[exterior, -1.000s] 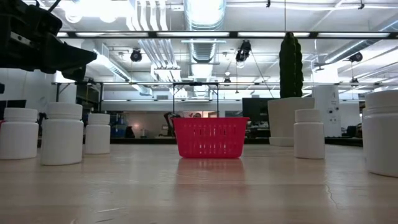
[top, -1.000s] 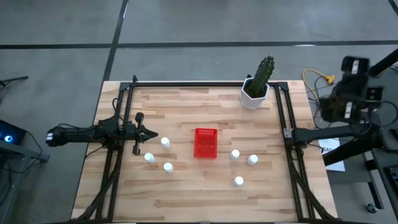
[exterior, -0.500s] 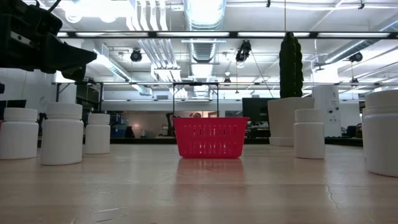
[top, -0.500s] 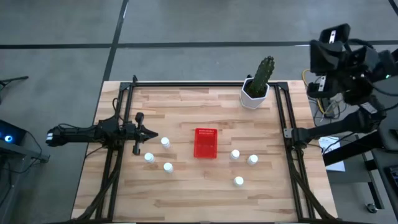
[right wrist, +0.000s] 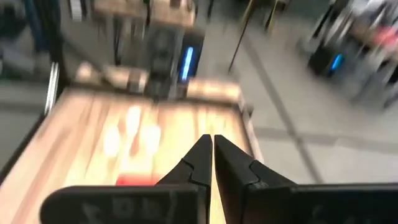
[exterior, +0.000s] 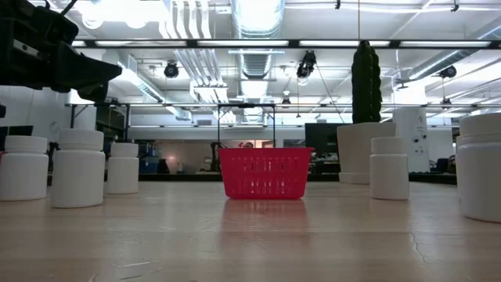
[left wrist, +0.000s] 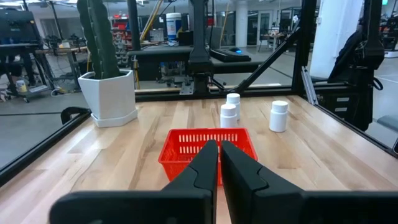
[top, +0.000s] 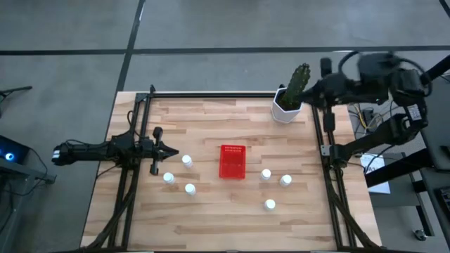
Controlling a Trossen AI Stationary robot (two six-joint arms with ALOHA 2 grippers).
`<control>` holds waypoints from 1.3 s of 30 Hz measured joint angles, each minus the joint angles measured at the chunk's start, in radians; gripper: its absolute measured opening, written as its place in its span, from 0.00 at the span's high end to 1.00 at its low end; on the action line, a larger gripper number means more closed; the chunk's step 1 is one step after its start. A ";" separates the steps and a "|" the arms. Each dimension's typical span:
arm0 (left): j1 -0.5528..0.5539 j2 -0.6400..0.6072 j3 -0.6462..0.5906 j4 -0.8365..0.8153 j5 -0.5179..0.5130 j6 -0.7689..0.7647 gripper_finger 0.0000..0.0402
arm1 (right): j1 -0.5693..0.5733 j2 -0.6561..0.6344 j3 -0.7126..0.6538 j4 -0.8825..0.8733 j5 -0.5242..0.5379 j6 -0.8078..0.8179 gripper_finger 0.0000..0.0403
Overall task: Pick and place pill bottles into a basket
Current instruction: Put the white pill bottle into the red bin
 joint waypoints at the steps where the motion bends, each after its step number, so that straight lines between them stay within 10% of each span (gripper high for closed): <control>1: 0.000 0.000 0.000 0.000 0.000 0.000 1.00 | 0.000 0.016 0.008 -0.054 -0.001 0.009 0.98; 8: 0.000 0.000 0.000 0.000 0.000 -0.001 1.00 | 0.001 0.110 -0.003 -0.327 -0.074 0.048 0.98; 13: 0.000 0.000 0.000 0.000 0.000 -0.001 1.00 | 0.003 0.131 -0.082 -0.317 -0.214 0.058 0.98; 39: 0.000 0.000 0.000 -0.001 0.000 -0.001 1.00 | 0.108 -0.055 -0.739 -0.225 -0.220 0.227 0.98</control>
